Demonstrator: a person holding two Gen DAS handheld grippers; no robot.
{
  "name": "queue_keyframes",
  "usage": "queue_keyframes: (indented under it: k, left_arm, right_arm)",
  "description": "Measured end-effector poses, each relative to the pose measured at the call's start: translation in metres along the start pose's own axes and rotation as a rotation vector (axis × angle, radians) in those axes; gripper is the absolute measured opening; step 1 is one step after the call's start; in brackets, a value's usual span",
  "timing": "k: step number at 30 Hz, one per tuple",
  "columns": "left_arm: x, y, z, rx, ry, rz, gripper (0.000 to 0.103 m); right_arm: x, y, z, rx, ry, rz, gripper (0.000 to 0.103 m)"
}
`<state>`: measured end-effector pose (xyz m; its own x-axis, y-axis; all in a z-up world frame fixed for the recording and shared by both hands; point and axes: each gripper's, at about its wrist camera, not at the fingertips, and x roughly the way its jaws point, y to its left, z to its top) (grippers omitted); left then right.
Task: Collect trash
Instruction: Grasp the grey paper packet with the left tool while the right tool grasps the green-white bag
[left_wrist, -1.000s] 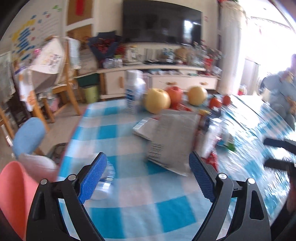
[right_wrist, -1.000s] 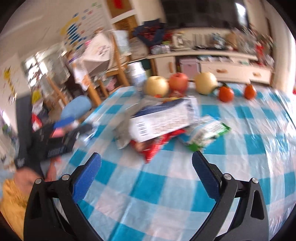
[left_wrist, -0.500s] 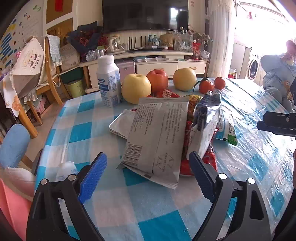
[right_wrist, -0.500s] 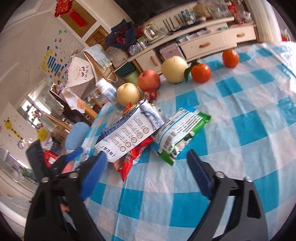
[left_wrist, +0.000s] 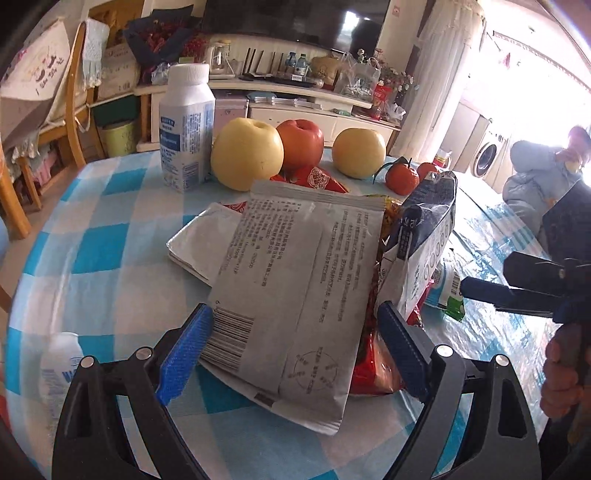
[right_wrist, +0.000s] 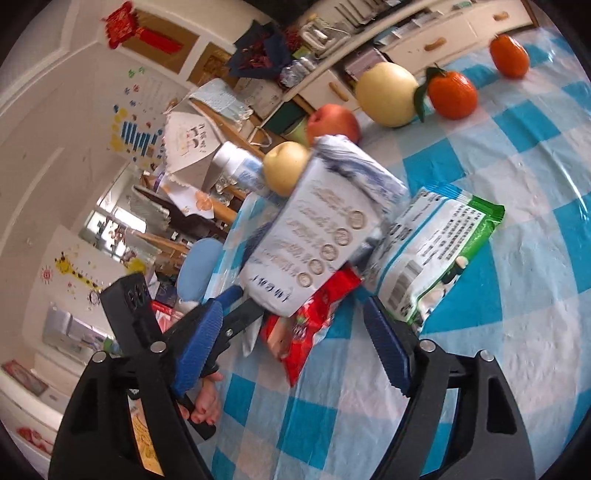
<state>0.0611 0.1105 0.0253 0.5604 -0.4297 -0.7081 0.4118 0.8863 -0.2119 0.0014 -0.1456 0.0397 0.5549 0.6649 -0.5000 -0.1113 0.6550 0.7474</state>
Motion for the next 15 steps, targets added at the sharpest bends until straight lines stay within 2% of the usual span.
queue_keyframes:
  k: [5,8,12,15]
  left_arm:
    - [0.006,0.007,0.005,-0.014,-0.002,0.032,0.089]
    - [0.003,0.01,0.008,-0.047,-0.003,0.014,0.089]
    - [0.001,0.009,0.013,-0.02,-0.016,0.042,0.089]
    - [0.004,0.018,0.013,-0.063,-0.005,0.04,0.089]
  right_arm:
    - [0.002,-0.01,0.008,0.055,-0.011,0.044,0.08]
    - [0.003,-0.007,0.01,0.03,-0.008,0.017,0.08]
    - [0.001,-0.001,0.007,-0.04,-0.013,-0.062,0.08]
    - [0.001,0.01,0.006,-0.138,-0.013,-0.17,0.081]
